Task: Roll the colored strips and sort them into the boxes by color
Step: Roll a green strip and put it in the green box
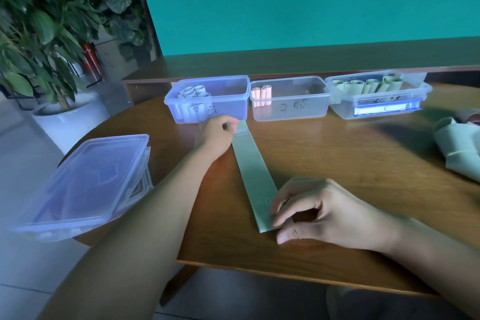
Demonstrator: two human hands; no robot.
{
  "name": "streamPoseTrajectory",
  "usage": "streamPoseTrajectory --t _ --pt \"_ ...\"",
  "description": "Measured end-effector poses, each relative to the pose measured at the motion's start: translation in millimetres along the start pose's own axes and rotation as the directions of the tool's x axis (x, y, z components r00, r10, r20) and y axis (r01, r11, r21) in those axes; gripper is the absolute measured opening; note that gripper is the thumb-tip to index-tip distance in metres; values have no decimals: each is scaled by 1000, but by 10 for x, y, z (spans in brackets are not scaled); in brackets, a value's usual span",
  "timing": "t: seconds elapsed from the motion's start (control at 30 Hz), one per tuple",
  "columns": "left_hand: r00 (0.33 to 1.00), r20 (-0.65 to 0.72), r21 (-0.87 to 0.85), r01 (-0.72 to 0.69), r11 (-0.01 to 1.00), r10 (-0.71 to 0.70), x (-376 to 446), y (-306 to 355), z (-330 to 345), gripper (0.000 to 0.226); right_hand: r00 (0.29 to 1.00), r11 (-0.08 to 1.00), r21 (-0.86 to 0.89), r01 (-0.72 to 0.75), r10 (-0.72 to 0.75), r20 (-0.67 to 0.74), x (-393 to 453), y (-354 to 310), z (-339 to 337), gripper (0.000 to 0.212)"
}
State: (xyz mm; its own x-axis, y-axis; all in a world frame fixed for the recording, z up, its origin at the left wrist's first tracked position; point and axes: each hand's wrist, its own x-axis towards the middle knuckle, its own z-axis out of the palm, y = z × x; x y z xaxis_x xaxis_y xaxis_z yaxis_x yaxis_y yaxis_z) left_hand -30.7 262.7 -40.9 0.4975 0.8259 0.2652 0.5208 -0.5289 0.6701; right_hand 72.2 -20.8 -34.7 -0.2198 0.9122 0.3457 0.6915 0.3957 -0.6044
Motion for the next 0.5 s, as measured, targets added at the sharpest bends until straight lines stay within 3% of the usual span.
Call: streamPoseTrajectory --t 0.17,0.27,0.37,0.5 --pt "999 -31 5 11 1000 -10 137 -35 36 26 1000 999 -38 -3 2 -16 -6 4 6 20" --pt "993 -105 -116 35 993 -48 83 -2 1 26 1000 996 -87 20 -22 -21 -42 31 -1 19" --pt "980 -184 -229 37 973 -81 -83 13 -113 25 991 979 -200 30 -55 -122 -127 70 -61 19" --pt "966 -228 -286 54 957 -122 -398 -28 -296 25 965 929 -329 -170 88 -249 -276 166 -329 22"
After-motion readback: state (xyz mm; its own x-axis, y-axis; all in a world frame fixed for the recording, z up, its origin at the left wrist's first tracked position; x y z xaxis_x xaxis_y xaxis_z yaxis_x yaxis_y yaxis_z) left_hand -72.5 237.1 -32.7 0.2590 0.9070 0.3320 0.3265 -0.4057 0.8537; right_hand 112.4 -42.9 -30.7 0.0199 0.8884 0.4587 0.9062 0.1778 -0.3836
